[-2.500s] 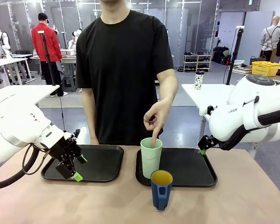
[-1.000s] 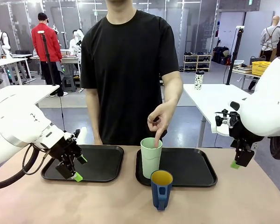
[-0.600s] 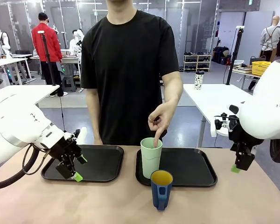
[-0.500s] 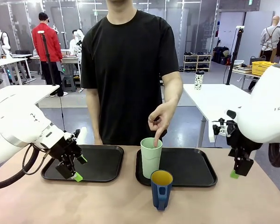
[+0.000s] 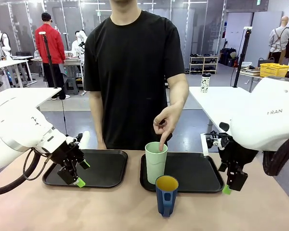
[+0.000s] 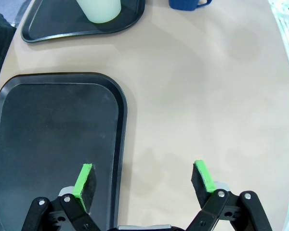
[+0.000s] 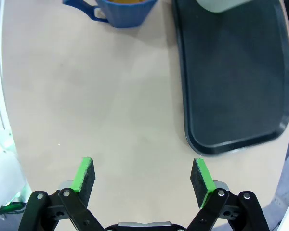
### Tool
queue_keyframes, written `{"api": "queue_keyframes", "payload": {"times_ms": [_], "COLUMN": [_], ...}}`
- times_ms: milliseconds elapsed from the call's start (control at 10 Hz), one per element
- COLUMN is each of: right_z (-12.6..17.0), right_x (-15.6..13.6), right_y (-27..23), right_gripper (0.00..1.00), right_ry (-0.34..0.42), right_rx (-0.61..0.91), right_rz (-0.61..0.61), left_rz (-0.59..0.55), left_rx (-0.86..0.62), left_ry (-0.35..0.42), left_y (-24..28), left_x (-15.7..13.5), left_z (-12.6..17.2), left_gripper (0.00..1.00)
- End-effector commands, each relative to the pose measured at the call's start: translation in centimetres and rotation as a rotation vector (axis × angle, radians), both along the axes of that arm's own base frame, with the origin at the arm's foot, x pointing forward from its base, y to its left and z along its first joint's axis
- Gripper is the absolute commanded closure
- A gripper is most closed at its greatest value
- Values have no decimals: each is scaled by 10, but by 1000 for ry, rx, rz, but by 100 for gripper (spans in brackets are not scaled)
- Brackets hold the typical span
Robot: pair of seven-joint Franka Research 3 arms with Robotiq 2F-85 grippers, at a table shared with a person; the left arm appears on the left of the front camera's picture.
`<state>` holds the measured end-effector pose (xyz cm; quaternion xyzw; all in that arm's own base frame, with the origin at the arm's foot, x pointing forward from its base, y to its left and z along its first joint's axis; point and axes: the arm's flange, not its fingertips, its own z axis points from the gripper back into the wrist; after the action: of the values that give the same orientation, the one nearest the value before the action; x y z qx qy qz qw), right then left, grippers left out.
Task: Sort and store the cups by type.
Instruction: Pick up the Handle plastic cup and place it into the empty Flat Tray.
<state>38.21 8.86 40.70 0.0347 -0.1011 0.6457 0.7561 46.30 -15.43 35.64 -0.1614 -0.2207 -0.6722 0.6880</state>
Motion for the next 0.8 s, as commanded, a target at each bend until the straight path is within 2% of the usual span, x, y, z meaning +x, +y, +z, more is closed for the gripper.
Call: {"api": "queue_keyframes", "payload": {"times_ms": [0, 100, 400, 500, 700], "right_z": [-19, -27, -58, -67, -86], "right_x": [-7, -5, -1, -4, -6], "right_y": [1, 7, 0, -4, -15], "right_gripper": [0, 0, 0, 0, 0], "right_ry": [0, -2, -50, -62, -49], "right_rx": [54, 105, 369, 413, 561], "right_rz": [74, 105, 83, 86, 119], "left_rz": [-5, -5, -5, -5, -5], "left_rx": [-23, -23, -23, -23, -23], "left_ry": [-9, -9, -9, -9, -9], "left_y": [0, 0, 0, 0, 0], "left_x": [1, 1, 1, 1, 1], "left_z": [-2, -2, -2, -2, -2], "left_gripper": [0, 0, 0, 0, 0]}}
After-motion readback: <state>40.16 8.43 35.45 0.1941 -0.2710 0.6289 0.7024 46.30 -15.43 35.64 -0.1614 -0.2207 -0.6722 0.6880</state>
